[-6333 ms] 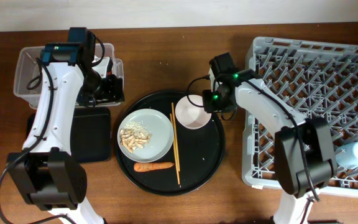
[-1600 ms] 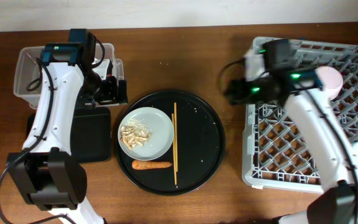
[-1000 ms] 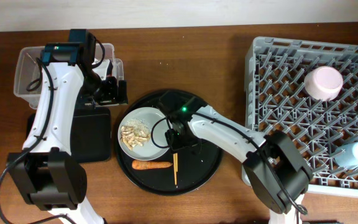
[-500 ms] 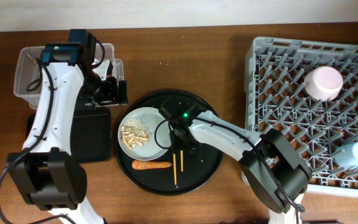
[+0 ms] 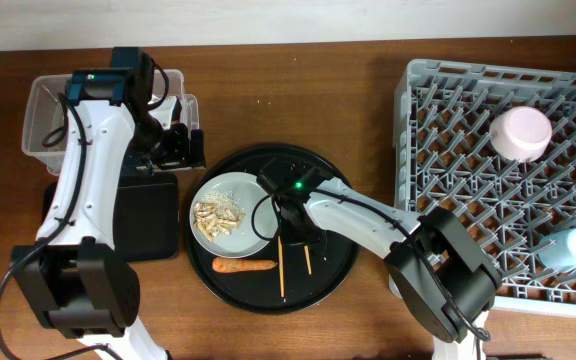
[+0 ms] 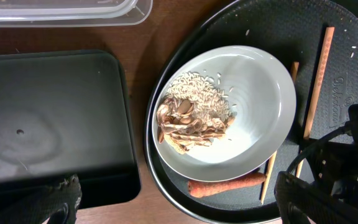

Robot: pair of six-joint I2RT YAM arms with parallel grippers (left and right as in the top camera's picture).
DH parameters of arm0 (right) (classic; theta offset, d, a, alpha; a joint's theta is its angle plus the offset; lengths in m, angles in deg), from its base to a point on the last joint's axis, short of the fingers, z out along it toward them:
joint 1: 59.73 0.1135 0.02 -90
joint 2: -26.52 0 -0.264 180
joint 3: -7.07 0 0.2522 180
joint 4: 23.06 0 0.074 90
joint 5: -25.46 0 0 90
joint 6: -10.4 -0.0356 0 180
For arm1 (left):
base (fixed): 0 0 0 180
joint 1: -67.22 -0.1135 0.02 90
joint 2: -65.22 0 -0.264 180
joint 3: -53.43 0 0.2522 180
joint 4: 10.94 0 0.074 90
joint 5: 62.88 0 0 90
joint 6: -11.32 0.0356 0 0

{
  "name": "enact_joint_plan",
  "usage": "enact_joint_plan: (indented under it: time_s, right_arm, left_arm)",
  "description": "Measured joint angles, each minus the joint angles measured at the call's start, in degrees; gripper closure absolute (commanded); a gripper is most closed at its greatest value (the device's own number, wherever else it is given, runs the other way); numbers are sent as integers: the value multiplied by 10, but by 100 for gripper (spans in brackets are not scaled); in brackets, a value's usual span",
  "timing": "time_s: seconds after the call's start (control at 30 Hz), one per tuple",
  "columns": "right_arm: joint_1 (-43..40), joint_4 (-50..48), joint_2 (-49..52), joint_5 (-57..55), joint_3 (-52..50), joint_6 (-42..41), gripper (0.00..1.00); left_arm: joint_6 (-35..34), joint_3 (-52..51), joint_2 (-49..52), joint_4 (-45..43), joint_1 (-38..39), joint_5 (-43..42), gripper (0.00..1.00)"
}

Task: Sort waste into correct bins and load items into the dishwasher rack

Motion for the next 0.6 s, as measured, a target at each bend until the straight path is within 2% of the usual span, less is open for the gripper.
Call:
enact_joint_plan:
  time_s: [0.17,0.3,0.37,0.5,0.6]
  right_arm:
    - [-40,61,-45,11,14,37,96]
    - [-153,139,-192,11,45,107,96]
    - [-216,165,-228,9,47,136,96]
    - [-322,193,-228,7,44,189,96]
    - [-350,192,-218,6,29,211,96]
  left_arm:
    - [0,0,0,1,0,0,1]
    - [0,0,0,2,0,0,1]
    - [0,0,0,1,0,0,1]
    - [0,0,0,1,0,0,1]
    - [0,0,0,1,0,0,1]
